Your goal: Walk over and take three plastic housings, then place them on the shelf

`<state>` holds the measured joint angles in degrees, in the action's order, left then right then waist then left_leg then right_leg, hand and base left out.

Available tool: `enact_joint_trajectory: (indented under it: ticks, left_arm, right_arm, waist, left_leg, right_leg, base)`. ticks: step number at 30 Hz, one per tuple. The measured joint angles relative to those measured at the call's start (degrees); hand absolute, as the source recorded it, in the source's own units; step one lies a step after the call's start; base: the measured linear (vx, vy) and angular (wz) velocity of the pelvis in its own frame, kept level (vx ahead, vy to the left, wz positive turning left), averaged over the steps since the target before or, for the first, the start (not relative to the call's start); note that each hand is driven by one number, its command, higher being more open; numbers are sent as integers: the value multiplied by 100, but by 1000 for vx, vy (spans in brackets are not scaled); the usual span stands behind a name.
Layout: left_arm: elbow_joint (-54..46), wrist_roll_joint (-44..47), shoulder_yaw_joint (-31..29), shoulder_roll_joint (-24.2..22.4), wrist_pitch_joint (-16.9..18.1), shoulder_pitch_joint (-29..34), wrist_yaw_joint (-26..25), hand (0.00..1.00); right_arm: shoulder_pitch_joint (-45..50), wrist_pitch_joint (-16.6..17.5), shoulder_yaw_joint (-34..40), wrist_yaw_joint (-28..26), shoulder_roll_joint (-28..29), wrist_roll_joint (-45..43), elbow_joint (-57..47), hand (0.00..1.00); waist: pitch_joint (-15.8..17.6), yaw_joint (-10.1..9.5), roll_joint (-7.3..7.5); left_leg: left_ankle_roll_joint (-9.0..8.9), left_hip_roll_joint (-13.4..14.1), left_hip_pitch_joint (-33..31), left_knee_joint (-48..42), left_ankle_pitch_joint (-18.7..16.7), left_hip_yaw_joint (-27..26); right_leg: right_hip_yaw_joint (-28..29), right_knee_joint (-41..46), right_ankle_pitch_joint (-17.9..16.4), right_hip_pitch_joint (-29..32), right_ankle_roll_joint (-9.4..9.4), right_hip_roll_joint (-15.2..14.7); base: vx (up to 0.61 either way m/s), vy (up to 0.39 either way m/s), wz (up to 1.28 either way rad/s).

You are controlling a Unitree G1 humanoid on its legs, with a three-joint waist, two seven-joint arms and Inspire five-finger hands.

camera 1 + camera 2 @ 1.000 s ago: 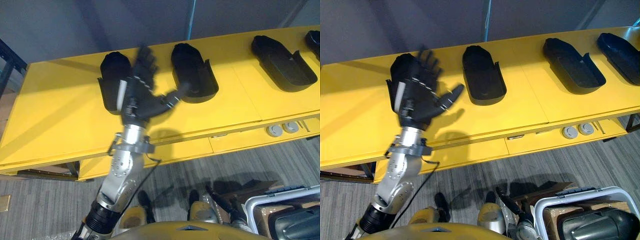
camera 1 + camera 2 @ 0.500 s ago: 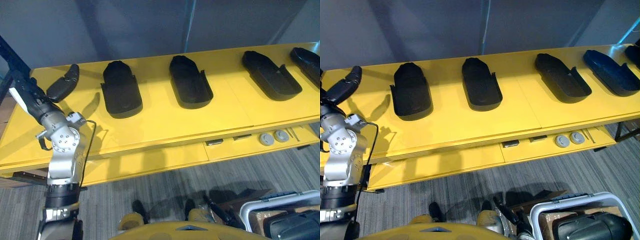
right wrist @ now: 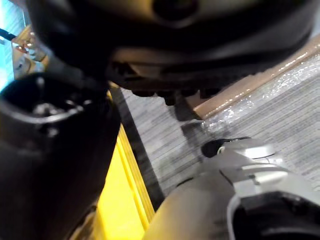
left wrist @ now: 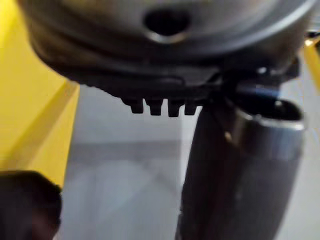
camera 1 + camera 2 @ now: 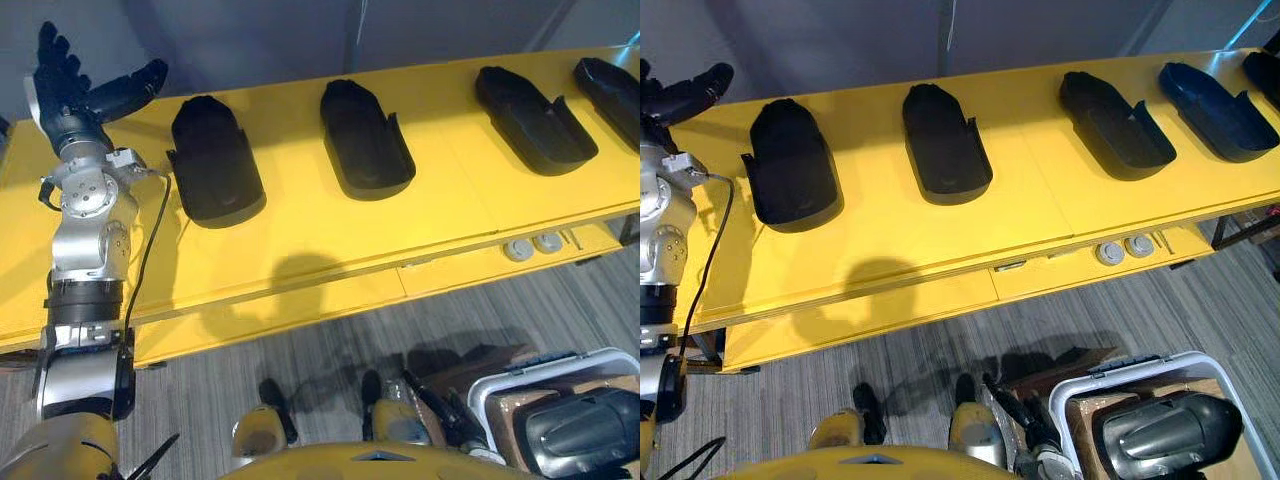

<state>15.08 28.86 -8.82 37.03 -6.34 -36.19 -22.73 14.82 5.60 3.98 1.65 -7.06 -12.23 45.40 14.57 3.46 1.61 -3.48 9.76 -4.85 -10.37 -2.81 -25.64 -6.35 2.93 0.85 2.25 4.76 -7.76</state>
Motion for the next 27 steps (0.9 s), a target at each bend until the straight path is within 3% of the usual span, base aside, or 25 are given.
enact_joint_trajectory:
  ticks: [15,27]
  left_arm:
    - [1239,256,178,-53,-659,-626,197,100]
    - [1426,1566,353,-43,-592,-725,1825,100]
  right_arm:
    - [-30,7,-31,-40,1,-278,-236,100]
    - [-43,4,-80,-96,1,-271,-229,100]
  waist:
    - [327,-23,-20]
    - [417,-95,-35]
  left_leg:
    - [59,214,-486,-840,-476,71]
    - [78,269,-493,-917,-497,13]
  right_leg:
    - [31,126,-4,196,-6,39]
    - [35,222,-14,231,-17,38]
  base:
    - [-7,23,-1]
    - [-16,7,-1]
